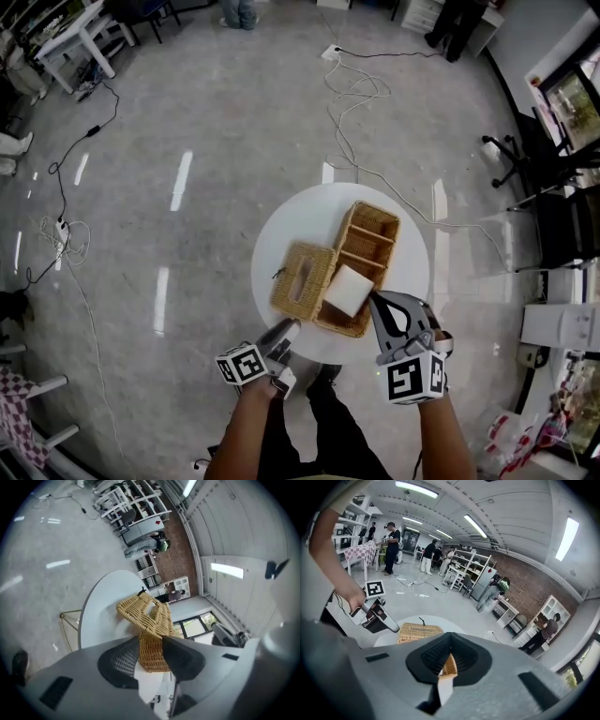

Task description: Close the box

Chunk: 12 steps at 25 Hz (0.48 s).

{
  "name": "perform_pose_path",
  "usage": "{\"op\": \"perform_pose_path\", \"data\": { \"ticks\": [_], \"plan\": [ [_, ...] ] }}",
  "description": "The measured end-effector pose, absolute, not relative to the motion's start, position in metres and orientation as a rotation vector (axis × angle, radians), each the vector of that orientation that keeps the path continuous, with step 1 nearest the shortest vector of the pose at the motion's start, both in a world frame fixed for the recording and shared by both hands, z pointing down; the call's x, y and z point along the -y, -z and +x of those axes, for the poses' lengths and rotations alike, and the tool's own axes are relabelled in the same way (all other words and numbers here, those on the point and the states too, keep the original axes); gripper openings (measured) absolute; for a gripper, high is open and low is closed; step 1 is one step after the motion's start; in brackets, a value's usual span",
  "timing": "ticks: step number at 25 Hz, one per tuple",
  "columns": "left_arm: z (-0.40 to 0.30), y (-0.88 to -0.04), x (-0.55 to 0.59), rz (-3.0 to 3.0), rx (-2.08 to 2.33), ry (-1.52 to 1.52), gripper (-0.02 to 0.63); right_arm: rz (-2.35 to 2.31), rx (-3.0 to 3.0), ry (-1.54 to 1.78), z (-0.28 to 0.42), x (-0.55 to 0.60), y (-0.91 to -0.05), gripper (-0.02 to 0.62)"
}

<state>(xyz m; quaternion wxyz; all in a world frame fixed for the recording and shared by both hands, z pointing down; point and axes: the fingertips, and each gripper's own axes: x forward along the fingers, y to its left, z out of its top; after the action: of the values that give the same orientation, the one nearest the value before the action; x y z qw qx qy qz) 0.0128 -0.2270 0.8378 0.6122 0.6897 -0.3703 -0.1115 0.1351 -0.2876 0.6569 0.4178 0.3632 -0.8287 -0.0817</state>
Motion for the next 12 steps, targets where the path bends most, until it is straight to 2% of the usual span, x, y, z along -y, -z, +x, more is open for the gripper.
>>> {"op": "perform_pose_path", "data": {
  "ticks": [4,12],
  "plan": [
    [0.018,-0.828,0.233,1.485,0.772,0.413,0.13,0.911,2.074,0.195,0.14,0.289,-0.662,-0.006],
    [0.019,-0.835,0.242,1.457,0.78,0.393,0.13,0.917,2.074,0.18,0.143,0.29,-0.664,-0.006]
  ]
}}
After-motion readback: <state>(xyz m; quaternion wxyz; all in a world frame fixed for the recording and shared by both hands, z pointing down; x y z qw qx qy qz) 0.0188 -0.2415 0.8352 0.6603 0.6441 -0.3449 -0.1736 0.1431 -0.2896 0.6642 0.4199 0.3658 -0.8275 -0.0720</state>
